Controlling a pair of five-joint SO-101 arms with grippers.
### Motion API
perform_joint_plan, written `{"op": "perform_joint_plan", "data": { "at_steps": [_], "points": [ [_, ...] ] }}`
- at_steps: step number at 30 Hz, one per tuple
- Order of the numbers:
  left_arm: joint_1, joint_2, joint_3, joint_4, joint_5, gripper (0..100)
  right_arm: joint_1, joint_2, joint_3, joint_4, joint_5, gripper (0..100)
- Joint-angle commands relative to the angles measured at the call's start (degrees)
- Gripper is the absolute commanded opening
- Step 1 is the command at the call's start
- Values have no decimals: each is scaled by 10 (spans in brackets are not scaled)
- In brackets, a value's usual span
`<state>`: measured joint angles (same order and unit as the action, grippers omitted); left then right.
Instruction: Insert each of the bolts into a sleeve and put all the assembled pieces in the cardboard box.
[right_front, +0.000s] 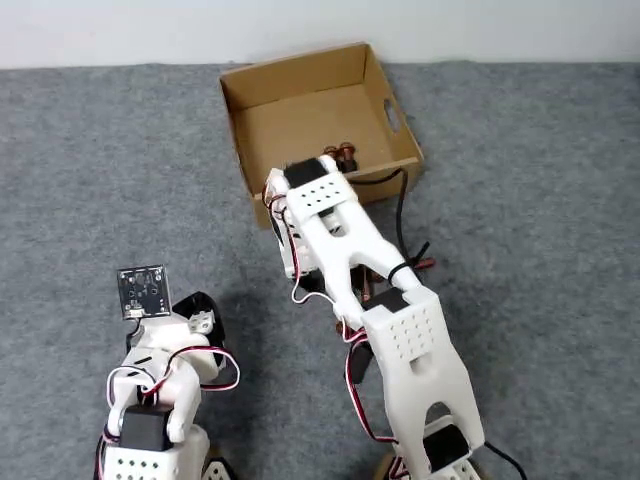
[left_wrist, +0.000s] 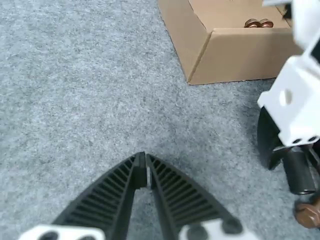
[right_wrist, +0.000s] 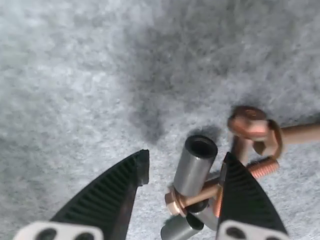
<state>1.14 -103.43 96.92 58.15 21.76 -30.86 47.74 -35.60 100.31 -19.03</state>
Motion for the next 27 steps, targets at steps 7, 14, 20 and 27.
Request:
{"op": "perform_joint_plan", "data": {
  "at_steps": [7, 14, 20, 27],
  "points": [
    [-4, -3, -4, -16, 3, 6, 5, 41, -26, 24, -18, 199],
    [-4, -3, -4, -16, 3, 6, 6, 39, -26, 26, -14, 39],
    [-4, -3, -4, -17, 3, 6, 4, -58, -26, 27, -14, 8],
    [-4, -3, -4, -17, 3, 6, 5, -248, 4, 27, -3, 8]
  ]
}}
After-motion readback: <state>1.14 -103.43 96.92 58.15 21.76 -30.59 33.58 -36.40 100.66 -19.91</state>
